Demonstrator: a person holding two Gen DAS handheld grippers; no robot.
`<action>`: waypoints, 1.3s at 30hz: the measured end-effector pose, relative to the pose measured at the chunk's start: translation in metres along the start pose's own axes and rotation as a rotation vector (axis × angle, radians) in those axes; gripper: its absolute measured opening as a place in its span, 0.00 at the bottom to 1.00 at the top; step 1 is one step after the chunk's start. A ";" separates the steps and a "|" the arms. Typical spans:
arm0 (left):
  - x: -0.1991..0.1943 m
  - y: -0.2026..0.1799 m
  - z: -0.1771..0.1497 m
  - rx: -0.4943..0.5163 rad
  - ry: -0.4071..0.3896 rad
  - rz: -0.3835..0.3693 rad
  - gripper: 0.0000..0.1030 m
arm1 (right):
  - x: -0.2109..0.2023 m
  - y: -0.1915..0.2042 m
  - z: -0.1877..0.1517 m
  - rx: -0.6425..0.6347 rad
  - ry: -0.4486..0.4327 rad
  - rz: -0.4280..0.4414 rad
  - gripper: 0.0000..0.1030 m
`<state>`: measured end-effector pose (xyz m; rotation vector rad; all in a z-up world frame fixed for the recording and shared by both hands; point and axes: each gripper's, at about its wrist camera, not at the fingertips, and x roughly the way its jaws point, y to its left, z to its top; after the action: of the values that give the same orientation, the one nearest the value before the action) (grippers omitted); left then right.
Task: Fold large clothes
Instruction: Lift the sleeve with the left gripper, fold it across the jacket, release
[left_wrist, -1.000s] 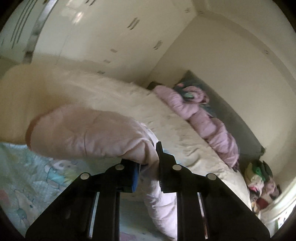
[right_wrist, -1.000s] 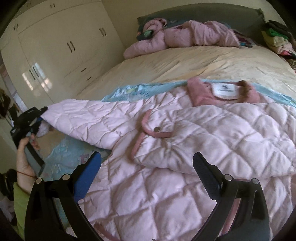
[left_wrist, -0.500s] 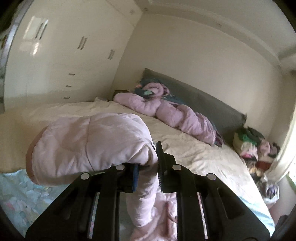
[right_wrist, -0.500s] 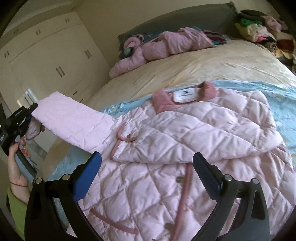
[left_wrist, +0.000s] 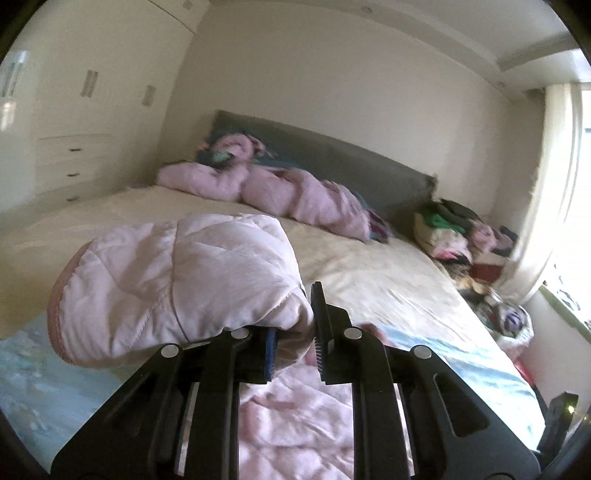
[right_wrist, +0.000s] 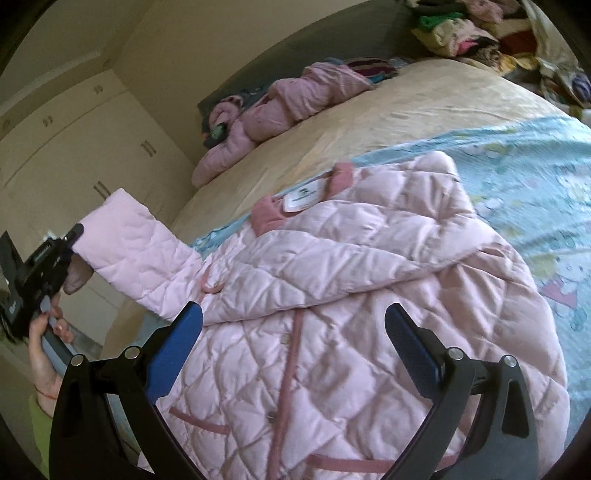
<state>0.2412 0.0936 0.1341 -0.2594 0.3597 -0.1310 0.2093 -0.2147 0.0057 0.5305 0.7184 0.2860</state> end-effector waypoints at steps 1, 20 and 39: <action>0.004 -0.005 -0.004 0.006 0.011 -0.016 0.09 | -0.003 -0.007 -0.001 0.013 -0.003 -0.003 0.96; 0.096 -0.105 -0.158 0.336 0.391 -0.234 0.11 | -0.040 -0.078 -0.003 0.164 -0.045 -0.082 0.96; 0.093 -0.137 -0.205 0.617 0.452 -0.257 0.48 | -0.035 -0.096 -0.002 0.213 -0.032 -0.136 0.96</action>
<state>0.2420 -0.1000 -0.0440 0.3453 0.7122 -0.5468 0.1897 -0.3086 -0.0297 0.6835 0.7543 0.0735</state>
